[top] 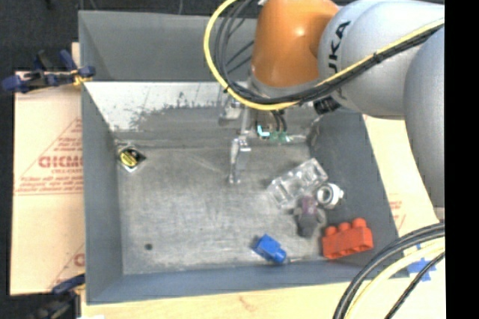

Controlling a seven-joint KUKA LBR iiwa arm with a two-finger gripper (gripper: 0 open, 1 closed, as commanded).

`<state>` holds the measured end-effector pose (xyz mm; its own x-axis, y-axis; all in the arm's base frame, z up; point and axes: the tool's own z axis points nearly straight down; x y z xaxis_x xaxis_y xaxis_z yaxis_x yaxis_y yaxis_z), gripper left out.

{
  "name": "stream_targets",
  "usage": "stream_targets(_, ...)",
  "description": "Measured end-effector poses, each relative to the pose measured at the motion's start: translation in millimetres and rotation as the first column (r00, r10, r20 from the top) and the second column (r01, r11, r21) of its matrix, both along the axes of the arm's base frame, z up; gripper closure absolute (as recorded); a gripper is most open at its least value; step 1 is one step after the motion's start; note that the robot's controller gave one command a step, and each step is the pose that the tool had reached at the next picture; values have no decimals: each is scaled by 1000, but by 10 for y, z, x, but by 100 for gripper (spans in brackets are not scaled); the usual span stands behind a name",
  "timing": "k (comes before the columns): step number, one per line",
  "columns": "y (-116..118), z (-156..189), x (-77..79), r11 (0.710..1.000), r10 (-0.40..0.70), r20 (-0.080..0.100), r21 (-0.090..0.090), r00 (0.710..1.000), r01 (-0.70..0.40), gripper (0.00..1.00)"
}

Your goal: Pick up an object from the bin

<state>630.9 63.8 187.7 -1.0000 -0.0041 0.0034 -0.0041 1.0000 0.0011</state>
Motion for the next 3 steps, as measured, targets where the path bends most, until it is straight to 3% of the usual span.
stream_targets(1,-518,-556,154,999,36,3,-4,999,-36,0)
stream_targets(2,-645,-1004,-538,861,508,1,0,861,-508,0)
stream_targets(3,-635,-988,-522,863,506,6,-1,863,-506,100)
